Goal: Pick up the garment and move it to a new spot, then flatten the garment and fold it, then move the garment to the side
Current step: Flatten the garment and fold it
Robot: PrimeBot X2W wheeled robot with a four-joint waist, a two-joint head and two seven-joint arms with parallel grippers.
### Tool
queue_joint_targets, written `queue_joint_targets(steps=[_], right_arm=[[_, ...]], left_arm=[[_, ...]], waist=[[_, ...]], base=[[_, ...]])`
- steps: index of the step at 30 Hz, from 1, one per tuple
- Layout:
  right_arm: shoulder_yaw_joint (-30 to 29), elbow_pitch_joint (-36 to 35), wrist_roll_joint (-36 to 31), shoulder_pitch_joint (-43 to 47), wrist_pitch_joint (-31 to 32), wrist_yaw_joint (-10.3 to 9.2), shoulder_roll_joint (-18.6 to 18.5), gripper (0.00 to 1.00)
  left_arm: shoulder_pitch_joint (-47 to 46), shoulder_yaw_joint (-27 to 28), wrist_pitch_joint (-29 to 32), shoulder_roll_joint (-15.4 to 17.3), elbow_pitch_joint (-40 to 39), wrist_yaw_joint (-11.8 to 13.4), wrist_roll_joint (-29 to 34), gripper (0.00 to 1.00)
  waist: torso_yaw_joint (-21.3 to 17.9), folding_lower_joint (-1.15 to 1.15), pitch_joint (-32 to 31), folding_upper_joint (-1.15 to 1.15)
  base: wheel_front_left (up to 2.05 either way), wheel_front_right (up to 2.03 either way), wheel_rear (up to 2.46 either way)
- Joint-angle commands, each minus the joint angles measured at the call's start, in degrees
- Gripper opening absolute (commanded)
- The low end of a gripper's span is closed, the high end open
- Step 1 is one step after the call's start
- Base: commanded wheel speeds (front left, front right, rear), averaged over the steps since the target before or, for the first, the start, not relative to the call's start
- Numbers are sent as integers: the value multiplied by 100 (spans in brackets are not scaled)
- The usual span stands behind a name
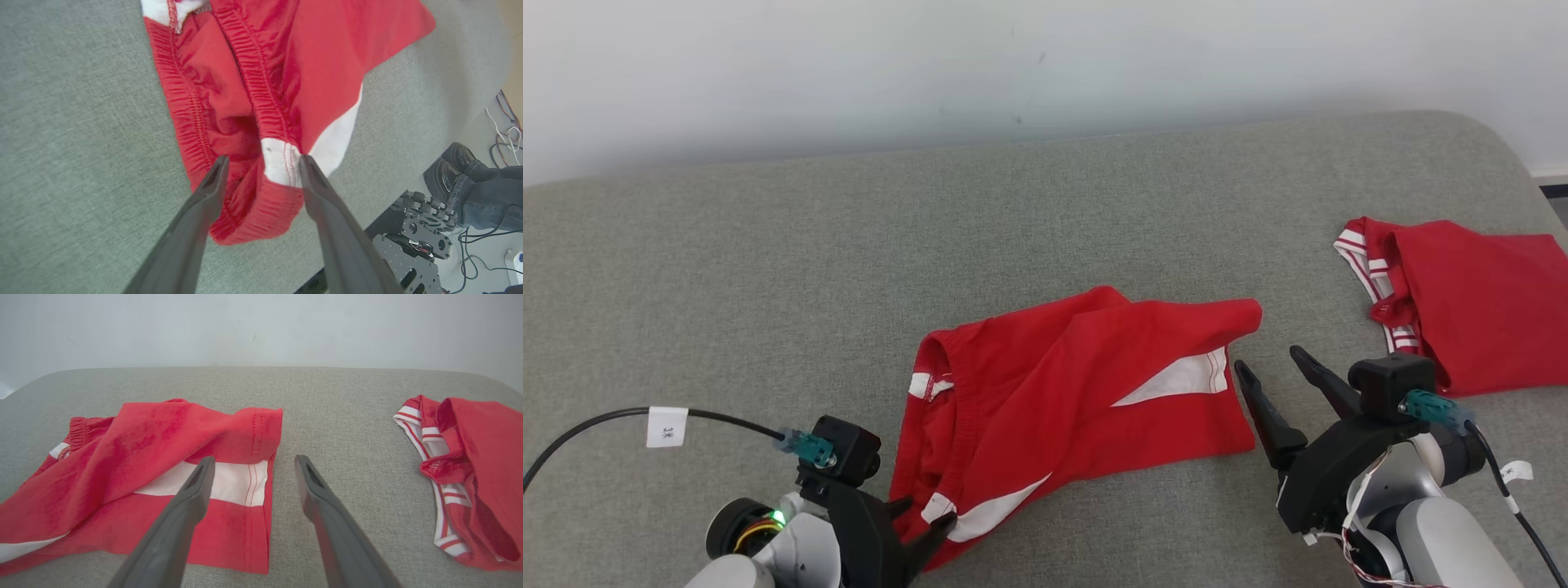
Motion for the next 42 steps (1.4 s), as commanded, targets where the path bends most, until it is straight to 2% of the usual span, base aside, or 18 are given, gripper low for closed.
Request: queue_joint_targets(steps=[1,4,5,6,8,9,14,23,25,32,38,42], right_arm=[[24,-5,-19,-3,-29,3,45,100],[45,21,-7,-11,-45,3,55,100],[48,24,-2,-5,-50,3,54,100],[52,26,2,9,-45,3,53,100],[56,33,13,42,-41,3,42,100],[57,38,21,57,-42,3,34,100],[30,12,13,78,-10,3,8,100],[-190,-15,-142,-44,257,3,25,100],[-107,49,-263,-105,355,3,-119,100],[61,645,42,-494,707,3,-164,100],[417,1326,704,-939,1112,3,-200,100],[461,1445,834,-1212,817,3,-240,100]], left_arm=[[1,-5,-7,-14,-41,12,-23,83],[4,-2,-51,-73,-17,27,-55,72],[6,-12,-59,-106,4,23,-83,53],[10,-20,-60,-131,27,19,-98,44],[22,-55,7,-149,83,11,-141,11],[26,-64,6,-159,96,7,-162,0],[126,-11,-145,-143,35,78,-117,0],[833,230,-1136,-165,-431,600,183,0],[920,256,-1300,-195,-485,655,225,0],[784,234,-1585,-391,-435,633,319,0],[398,186,-1749,-595,-288,494,395,0],[194,170,-1807,-705,-224,419,411,0]], waist=[[-4,-1,-14,0],[-12,-1,-39,0],[-15,-1,-49,0],[-19,-1,-61,0],[-33,-1,-79,0],[-39,-1,-89,0],[-53,-1,-102,0],[127,-1,75,0],[204,-1,131,0],[379,-1,286,0],[508,-1,408,0],[549,-1,437,0]], base=[[0,0,0],[0,0,0],[0,0,0],[0,0,0],[0,0,0],[0,0,0],[0,0,0],[0,0,0],[0,0,0],[0,0,0],[0,0,0],[0,0,0]])
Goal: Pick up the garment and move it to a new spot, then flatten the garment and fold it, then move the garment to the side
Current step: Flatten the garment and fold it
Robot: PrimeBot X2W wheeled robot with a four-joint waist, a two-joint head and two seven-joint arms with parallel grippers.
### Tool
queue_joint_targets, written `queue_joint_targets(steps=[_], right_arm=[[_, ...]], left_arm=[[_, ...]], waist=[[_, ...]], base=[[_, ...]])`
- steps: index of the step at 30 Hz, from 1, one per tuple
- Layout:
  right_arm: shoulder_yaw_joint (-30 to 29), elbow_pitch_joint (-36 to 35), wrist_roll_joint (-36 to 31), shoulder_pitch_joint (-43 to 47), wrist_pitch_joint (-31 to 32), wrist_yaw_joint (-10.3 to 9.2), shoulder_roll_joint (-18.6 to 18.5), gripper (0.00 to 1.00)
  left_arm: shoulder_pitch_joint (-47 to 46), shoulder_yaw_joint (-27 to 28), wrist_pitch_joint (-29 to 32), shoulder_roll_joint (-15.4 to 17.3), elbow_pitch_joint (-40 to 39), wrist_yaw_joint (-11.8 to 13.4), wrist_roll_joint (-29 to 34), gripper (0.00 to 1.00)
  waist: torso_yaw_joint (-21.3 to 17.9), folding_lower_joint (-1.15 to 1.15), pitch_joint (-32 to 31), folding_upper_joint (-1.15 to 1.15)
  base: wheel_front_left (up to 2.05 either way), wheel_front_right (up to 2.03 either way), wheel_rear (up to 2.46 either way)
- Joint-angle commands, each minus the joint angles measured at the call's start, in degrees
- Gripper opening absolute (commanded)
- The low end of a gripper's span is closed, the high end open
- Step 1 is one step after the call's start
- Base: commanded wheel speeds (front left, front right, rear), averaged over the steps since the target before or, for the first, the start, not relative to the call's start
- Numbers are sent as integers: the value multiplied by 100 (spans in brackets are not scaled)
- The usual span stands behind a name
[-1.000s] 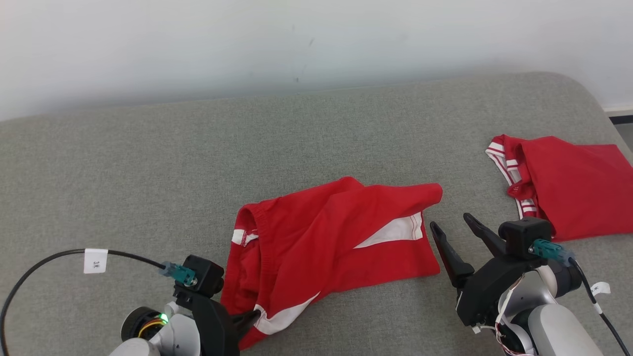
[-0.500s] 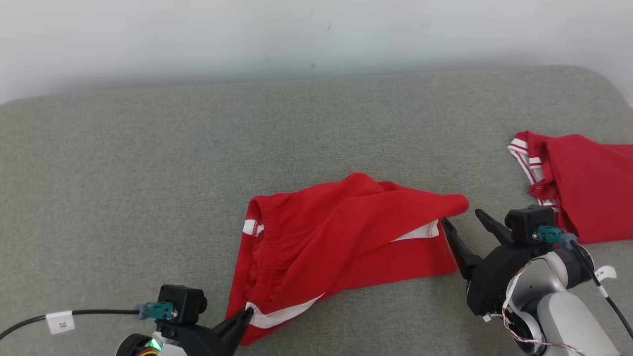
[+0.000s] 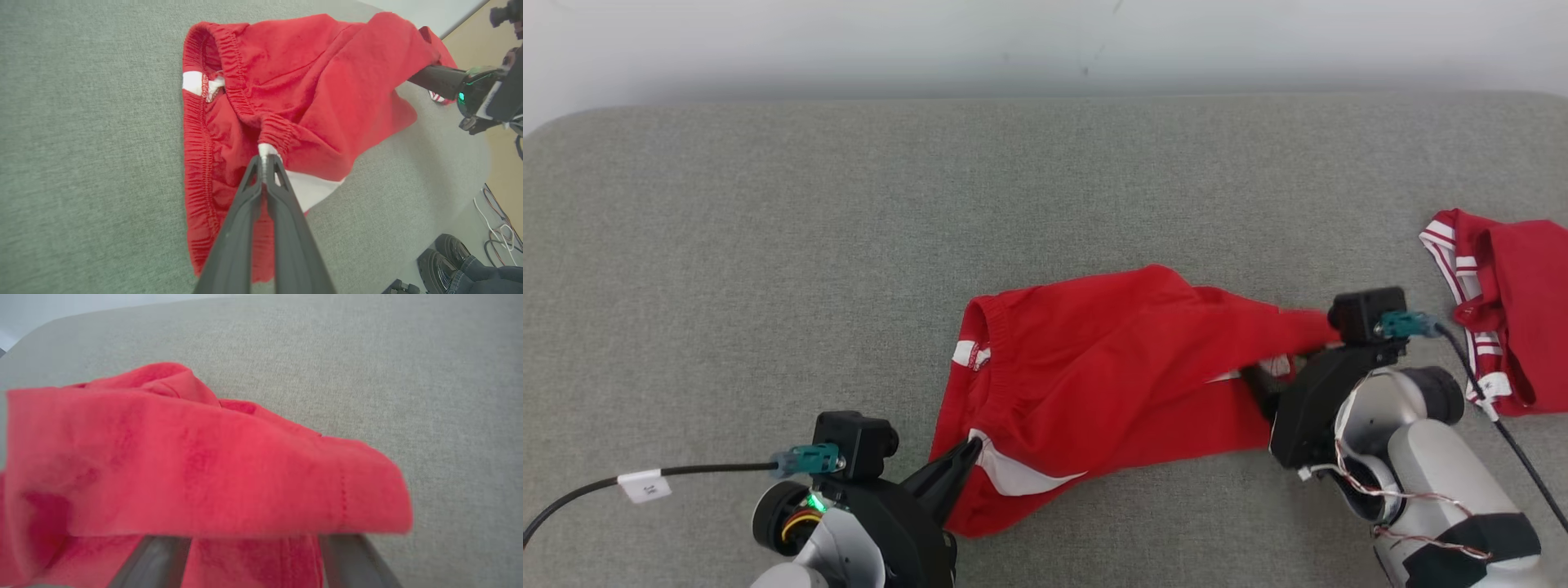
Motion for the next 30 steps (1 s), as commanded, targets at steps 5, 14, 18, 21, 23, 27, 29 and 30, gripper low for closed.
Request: queue_joint_targets(steps=[5,14,18,21,23,27,29,30], right_arm=[[-41,53,41,-229,-381,3,1,100],[50,598,-9,-429,97,3,-59,100],[42,803,-2,-512,297,3,-83,100],[37,889,59,-568,439,3,-49,100],[62,867,117,-581,490,3,-13,100],[74,765,102,-522,418,3,-33,77],[33,698,6,-437,351,3,-65,87],[10,649,-53,-388,345,3,-69,90]], left_arm=[[-105,-18,-37,-54,47,-40,8,0],[-144,-27,-10,-39,55,-43,-39,0],[-166,-38,2,-50,57,-36,-44,0],[-195,-50,10,-52,63,-47,-46,0],[-198,-55,12,-53,65,-51,-51,0],[-193,-63,-18,-54,74,-51,-58,0],[-165,-69,-33,-61,70,-50,-66,0],[-142,-71,-44,-61,64,-46,-74,0]], waist=[[6,0,-9,0],[34,0,55,0],[69,0,105,0],[97,0,122,0],[112,0,124,0],[126,0,112,0],[128,0,90,0],[125,0,76,0]], base=[[0,0,0],[0,0,0],[0,0,0],[0,0,0],[0,0,0],[0,0,0],[0,0,0],[0,0,0]])
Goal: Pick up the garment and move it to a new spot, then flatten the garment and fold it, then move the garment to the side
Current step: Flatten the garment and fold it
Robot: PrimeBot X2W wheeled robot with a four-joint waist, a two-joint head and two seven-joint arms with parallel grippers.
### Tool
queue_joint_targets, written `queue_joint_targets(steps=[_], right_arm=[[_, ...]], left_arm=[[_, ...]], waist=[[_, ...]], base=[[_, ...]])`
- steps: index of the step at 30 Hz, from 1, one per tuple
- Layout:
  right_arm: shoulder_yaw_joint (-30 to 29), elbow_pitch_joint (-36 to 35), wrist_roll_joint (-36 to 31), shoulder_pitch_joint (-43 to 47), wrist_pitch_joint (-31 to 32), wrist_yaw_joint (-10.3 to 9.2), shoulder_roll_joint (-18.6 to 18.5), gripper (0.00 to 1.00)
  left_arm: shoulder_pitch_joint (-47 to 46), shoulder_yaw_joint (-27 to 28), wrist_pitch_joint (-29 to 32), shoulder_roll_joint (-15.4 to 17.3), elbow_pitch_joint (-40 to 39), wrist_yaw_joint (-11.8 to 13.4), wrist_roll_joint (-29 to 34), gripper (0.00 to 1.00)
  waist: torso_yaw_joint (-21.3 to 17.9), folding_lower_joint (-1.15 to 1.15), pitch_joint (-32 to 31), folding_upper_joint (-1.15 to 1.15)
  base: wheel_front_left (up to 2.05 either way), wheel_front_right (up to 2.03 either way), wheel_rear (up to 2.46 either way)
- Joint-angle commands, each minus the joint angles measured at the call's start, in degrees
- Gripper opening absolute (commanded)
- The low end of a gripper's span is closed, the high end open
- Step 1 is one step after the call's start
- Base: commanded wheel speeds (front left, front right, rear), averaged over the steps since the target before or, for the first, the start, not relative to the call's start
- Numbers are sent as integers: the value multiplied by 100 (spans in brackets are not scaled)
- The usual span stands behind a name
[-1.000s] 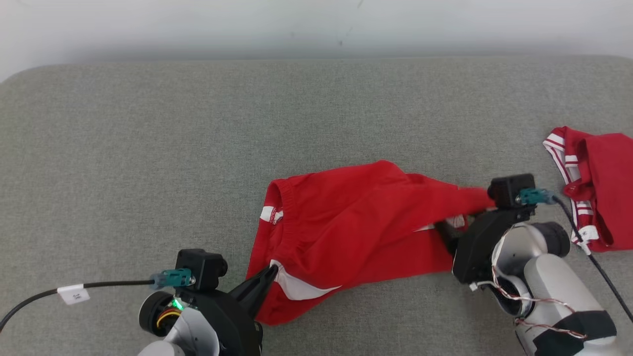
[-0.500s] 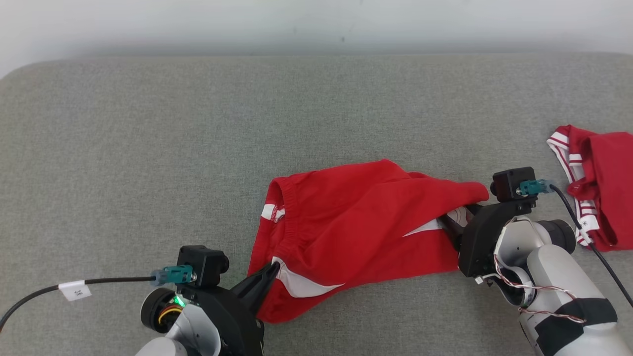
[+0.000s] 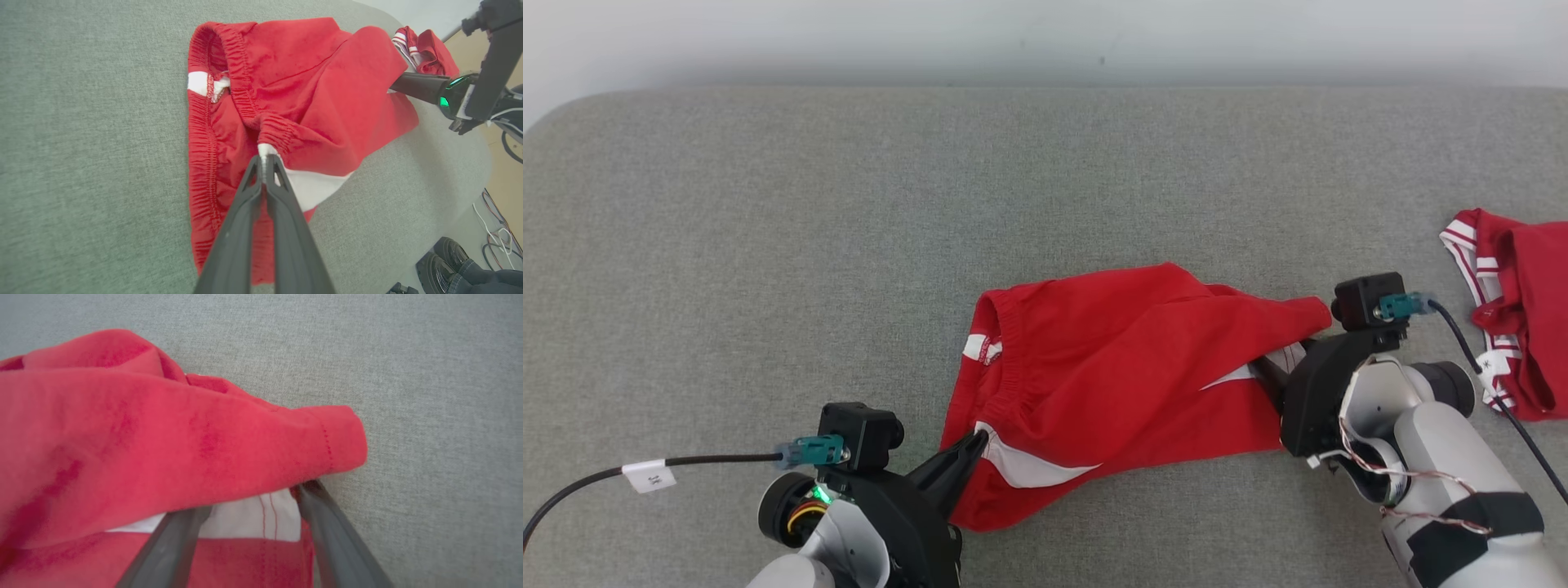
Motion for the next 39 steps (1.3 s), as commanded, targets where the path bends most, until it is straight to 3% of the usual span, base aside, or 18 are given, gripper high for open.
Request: queue_joint_targets(steps=[1,3,9,11,13,17,26,30,33,39], right_arm=[[-38,-72,-55,121,-16,3,14,95],[-118,-199,-108,255,63,3,87,100],[-270,-483,-276,548,410,3,235,100],[-310,-539,-265,568,444,3,322,82],[-330,-580,-298,564,400,3,370,39],[-399,-590,-397,580,348,3,386,0],[-627,-857,-375,629,157,3,350,0],[-863,-1382,145,686,188,3,435,0],[-1126,-1885,394,723,190,3,299,0],[-1462,-2596,561,703,142,3,246,0]], left_arm=[[36,-6,-38,-10,-8,-12,-2,0],[96,1,-59,4,-36,-3,-23,0],[298,46,-148,42,-82,40,-111,0],[335,62,-169,44,-87,45,-153,0],[366,65,-174,45,-97,44,-167,0],[368,57,-192,38,-109,41,-185,0],[382,345,-584,-139,-245,-31,-467,0],[394,789,-941,-332,-508,-167,-1050,0],[334,1123,-1128,-365,-721,-251,-1396,0],[113,1461,-1257,-366,-967,-290,-1689,0]], waist=[[-10,0,-28,0],[-41,0,-67,0],[-164,0,-157,0],[-185,0,-165,0],[-191,0,-170,0],[-178,0,-182,0],[-169,0,-244,0],[-180,0,-277,0],[-215,0,-308,0],[-283,0,-396,0]], base=[[0,0,0],[0,0,0],[0,0,0],[0,0,0],[0,0,0],[0,0,0],[0,0,0],[0,0,0],[0,0,0],[0,0,0]])
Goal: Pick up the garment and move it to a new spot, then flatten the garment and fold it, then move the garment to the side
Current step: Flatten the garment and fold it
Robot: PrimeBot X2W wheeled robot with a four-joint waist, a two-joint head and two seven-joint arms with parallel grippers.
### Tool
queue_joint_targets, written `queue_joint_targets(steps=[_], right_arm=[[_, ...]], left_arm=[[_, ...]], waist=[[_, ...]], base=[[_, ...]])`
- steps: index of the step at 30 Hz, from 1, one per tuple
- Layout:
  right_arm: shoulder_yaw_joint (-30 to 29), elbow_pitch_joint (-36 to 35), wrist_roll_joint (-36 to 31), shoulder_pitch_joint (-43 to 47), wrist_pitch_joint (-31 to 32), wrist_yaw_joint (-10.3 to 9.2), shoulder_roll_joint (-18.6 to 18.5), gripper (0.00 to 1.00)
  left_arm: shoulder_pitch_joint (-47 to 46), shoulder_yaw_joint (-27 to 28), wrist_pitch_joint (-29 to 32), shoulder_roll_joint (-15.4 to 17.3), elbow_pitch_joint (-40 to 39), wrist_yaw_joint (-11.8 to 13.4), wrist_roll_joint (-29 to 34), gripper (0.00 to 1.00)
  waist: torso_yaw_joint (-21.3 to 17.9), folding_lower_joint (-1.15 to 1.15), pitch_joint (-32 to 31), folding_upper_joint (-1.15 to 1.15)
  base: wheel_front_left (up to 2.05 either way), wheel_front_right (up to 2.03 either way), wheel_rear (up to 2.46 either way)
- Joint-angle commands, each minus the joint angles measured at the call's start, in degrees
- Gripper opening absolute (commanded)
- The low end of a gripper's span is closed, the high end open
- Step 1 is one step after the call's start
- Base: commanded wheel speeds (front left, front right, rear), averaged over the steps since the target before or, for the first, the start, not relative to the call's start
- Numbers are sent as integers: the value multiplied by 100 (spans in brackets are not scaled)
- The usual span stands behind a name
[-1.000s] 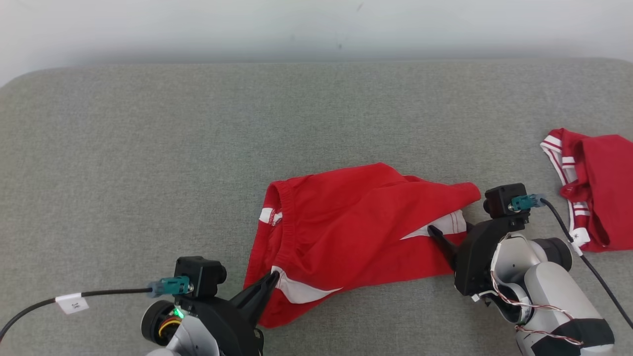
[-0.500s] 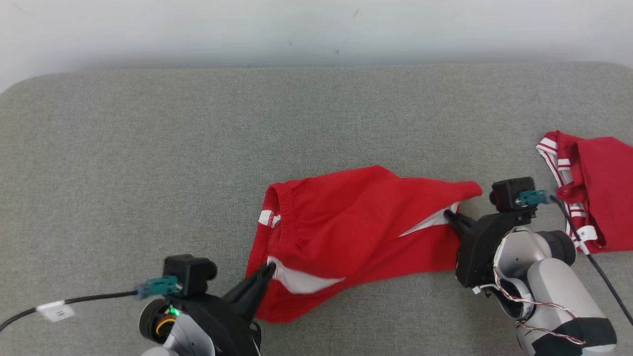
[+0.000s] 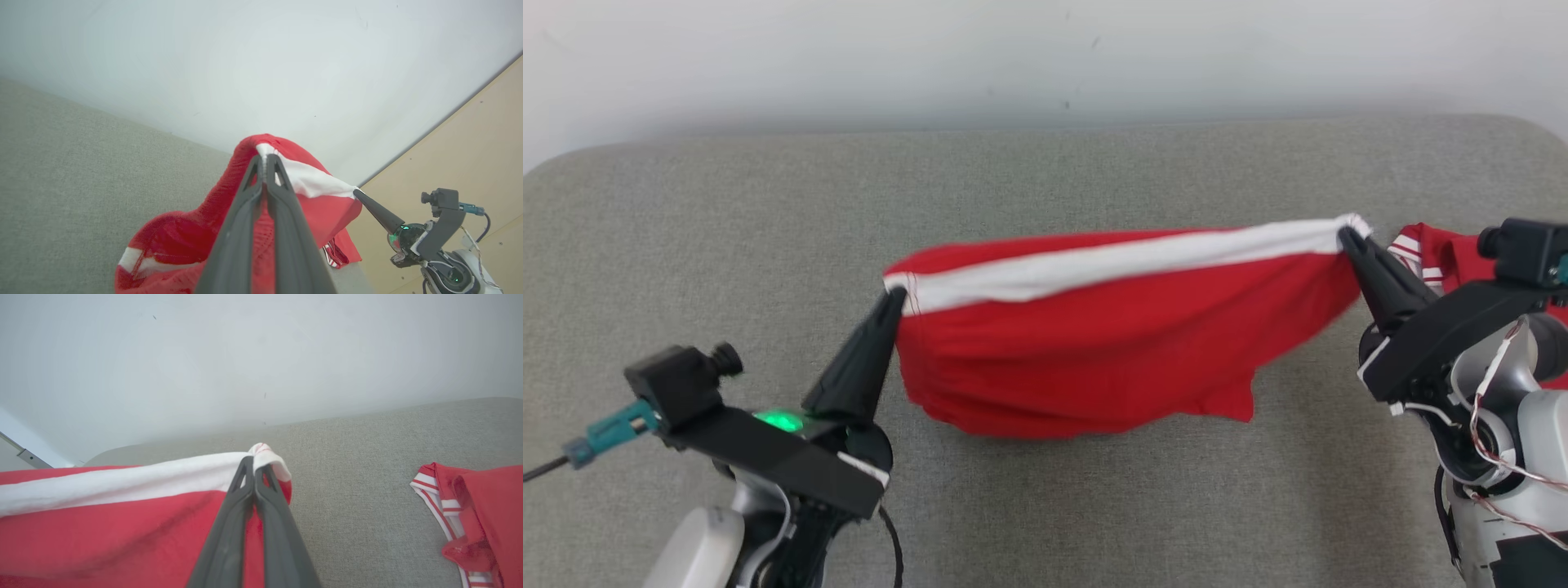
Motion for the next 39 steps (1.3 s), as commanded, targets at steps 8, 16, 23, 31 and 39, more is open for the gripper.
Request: queue_joint_targets(steps=[8,16,23,31,39], right_arm=[[-58,-492,149,-101,-213,3,21,0],[310,-765,263,-668,-50,3,6,0],[540,-719,59,-1352,-68,3,-126,0],[601,-382,-332,-2167,-393,3,-191,0],[861,653,-258,-3277,-543,3,80,0]], left_arm=[[-443,119,-184,-250,-47,29,-106,0],[-1142,179,429,-232,-186,38,-689,0],[-1880,536,578,-152,-10,194,-925,0],[-2636,874,402,-440,540,387,-1175,0],[-3554,1313,139,-700,1303,766,-1436,0]], waist=[[-108,0,-196,1],[-318,0,-163,1],[-466,0,18,1],[-577,0,337,1],[-828,0,961,1]], base=[[0,0,0],[0,0,0],[0,0,0],[0,0,0],[0,0,0]])
